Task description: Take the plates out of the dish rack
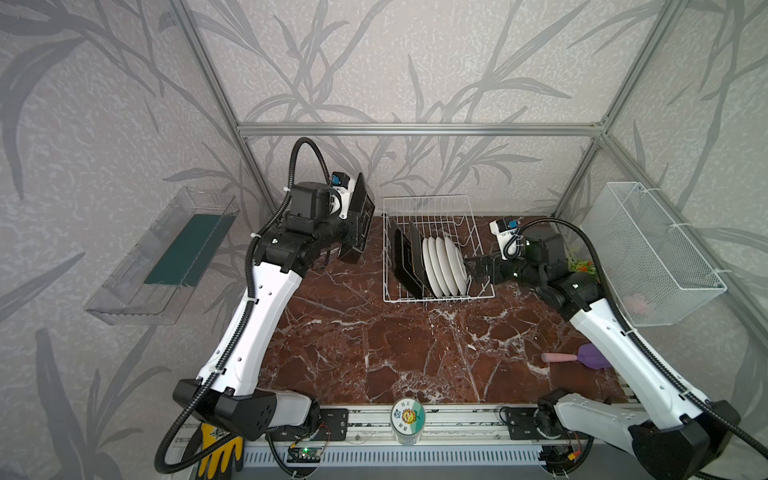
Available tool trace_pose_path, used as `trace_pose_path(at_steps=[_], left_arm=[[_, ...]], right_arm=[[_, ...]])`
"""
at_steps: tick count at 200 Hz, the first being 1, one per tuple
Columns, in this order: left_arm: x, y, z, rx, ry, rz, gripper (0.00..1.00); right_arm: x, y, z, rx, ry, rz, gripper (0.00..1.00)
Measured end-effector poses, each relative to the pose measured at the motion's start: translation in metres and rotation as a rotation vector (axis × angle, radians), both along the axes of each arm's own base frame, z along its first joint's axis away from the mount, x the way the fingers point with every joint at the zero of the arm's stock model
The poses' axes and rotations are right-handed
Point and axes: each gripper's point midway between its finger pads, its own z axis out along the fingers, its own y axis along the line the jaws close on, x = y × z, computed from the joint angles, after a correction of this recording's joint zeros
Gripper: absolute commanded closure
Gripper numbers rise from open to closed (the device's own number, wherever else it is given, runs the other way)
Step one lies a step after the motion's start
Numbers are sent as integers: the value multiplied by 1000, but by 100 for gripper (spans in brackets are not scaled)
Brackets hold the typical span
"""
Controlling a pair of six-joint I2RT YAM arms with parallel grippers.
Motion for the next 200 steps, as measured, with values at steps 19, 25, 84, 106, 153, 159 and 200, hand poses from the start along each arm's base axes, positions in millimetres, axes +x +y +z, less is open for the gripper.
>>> trace_pose_path(at_steps=[19,25,84,106,153,159,200], left_arm=[[-6,-1,1,57,-47,-35,100],[-8,-1,1,74,-59,-44,100],[-30,-6,-3,224,-165,-148,100],[-31,-13,-3,278,-200,-201,100],[-43,-42,-27,411,-289,-395,100],[-47,-46,-32,426,-292,-429,100],[-63,-66,-51,524,-340,-578,100]], right_arm=[[3,2,10,47,10,-21,1],[3,3,12,63,15,-27,1],[9,11,23,201,88,-80,1],[13,14,23,240,111,-94,1],[28,25,34,326,145,-107,0],[31,28,36,336,149,-104,0],[44,37,41,393,182,-109,2]])
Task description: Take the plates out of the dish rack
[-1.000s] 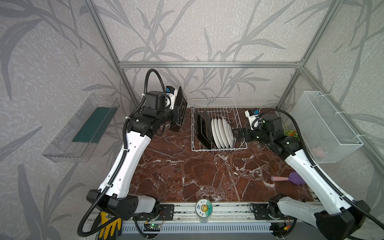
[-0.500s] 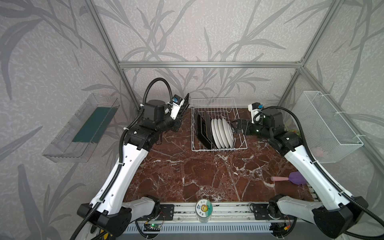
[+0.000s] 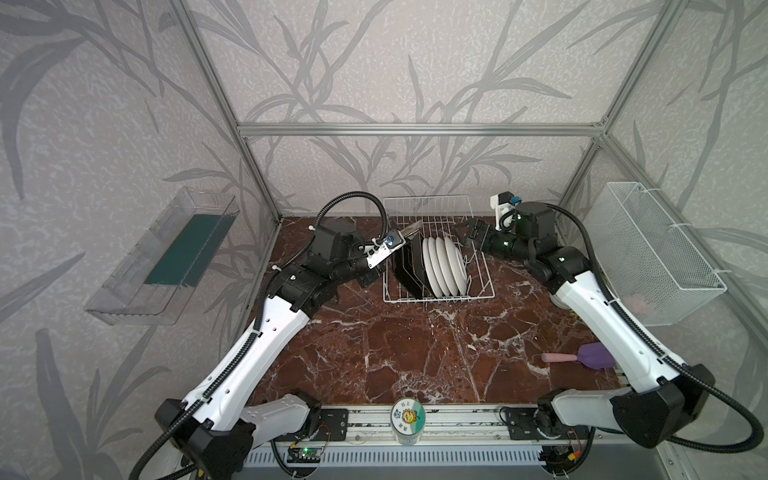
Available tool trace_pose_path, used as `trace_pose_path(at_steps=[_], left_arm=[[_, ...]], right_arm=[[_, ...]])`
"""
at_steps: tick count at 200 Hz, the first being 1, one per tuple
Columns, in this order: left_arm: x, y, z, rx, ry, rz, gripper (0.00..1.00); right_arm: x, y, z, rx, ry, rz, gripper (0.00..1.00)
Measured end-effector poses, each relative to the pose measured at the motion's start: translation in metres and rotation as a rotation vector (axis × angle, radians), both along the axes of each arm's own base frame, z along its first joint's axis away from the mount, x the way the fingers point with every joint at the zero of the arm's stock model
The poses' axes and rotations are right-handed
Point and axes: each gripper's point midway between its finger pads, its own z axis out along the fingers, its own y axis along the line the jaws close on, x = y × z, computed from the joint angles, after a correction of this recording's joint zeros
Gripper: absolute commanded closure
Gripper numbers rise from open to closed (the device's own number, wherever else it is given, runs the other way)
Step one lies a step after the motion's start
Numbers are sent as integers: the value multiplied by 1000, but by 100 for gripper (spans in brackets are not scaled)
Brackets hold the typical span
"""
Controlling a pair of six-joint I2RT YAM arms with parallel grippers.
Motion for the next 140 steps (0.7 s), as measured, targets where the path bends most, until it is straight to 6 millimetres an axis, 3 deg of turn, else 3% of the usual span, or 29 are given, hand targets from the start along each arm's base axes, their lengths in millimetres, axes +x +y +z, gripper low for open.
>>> trace_pose_path(at_steps=[91,140], left_arm=[[10,-17,-8,212,-309,-90,100],[15,-21,-14,322,-424,-124,100]], right_arm=[[15,13,-4,68,61,-2,4],[26,21,2,115,89,-5,14]])
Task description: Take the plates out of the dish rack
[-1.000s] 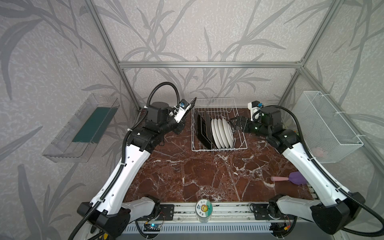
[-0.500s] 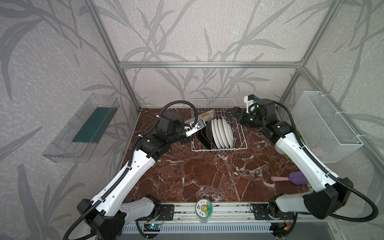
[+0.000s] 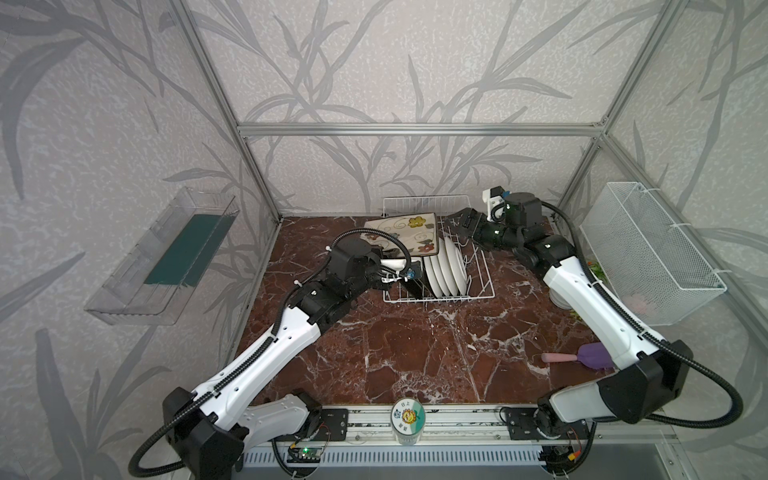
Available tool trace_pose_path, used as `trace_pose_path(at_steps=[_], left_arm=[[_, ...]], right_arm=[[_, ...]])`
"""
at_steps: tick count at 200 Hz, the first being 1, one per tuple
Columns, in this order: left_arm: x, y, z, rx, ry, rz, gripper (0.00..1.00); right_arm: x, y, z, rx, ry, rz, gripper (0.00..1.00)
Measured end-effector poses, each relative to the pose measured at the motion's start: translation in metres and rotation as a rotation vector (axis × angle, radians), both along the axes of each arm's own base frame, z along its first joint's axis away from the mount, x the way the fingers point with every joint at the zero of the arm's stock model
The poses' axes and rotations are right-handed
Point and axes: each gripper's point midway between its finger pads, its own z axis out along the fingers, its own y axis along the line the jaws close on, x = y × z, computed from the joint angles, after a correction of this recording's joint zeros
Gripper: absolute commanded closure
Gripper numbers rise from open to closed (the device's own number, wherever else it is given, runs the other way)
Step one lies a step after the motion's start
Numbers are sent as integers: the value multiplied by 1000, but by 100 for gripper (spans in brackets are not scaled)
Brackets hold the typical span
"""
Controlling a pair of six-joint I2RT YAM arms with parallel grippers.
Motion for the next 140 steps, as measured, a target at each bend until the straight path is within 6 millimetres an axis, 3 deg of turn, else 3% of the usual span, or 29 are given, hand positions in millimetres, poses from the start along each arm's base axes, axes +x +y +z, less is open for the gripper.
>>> trace_pose_path(at_steps=[28,59,126,140], left_arm=[[2,-3,8,5,-51,-11,100],[4,-4,14,6,-92,-12,100],[6,-7,-2,42,-87,-23,100],[7,-7,-5,47,-84,-25,100]], right_arm=[[9,9,2,22,17,1,20],[15,25,-11,29,59,21,25],[22,58,-25,35,111,79,37],[21,62,-24,32,117,84,44]])
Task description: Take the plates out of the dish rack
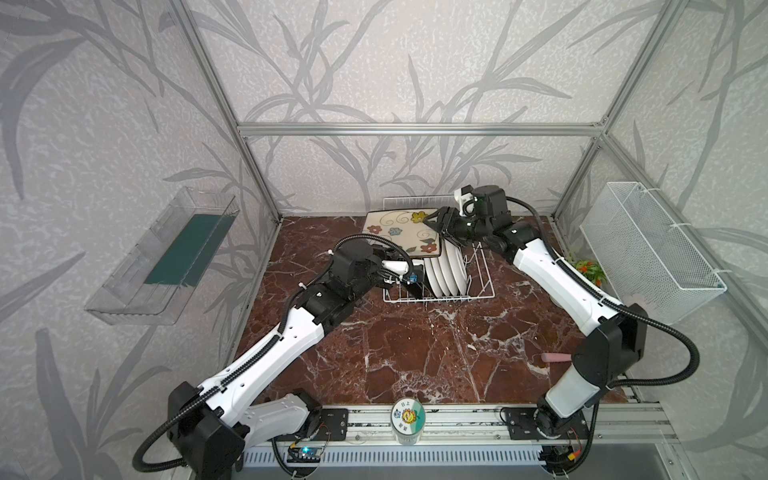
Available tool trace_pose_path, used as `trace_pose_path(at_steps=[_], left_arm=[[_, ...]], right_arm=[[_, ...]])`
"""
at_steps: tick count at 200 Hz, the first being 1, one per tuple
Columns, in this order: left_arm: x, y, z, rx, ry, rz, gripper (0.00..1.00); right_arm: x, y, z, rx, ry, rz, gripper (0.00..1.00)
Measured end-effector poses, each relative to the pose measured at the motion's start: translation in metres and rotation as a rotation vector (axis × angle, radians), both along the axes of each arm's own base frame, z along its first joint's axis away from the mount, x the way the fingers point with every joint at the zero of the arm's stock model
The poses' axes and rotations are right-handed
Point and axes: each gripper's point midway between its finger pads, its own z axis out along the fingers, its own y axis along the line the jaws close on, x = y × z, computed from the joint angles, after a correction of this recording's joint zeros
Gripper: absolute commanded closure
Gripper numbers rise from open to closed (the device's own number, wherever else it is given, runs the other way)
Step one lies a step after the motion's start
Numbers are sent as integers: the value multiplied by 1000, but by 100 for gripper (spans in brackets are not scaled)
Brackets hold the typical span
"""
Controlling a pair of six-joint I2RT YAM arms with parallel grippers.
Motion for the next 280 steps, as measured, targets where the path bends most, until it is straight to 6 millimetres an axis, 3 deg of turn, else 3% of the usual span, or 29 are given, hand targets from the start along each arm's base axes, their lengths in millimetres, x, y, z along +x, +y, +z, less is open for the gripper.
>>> trace_pose_path(at_steps=[29,101,167,205,280], left_arm=[[2,-1,-4,3,-3,-1,100],[5,-3,-3,-3,-14,0,100],[6,-1,-13,10,-2,15,100],[7,-1,-13,3,-13,26,97],[16,-1,-15,-18,-69,50,73]], right_arm=[[-2,3,2,-1,6,4,56],[-6,7,-5,-2,47,13,61],[-6,14,-21,18,119,32,82],[-4,14,-18,58,151,6,98],[4,10,-21,95,160,-23,100]])
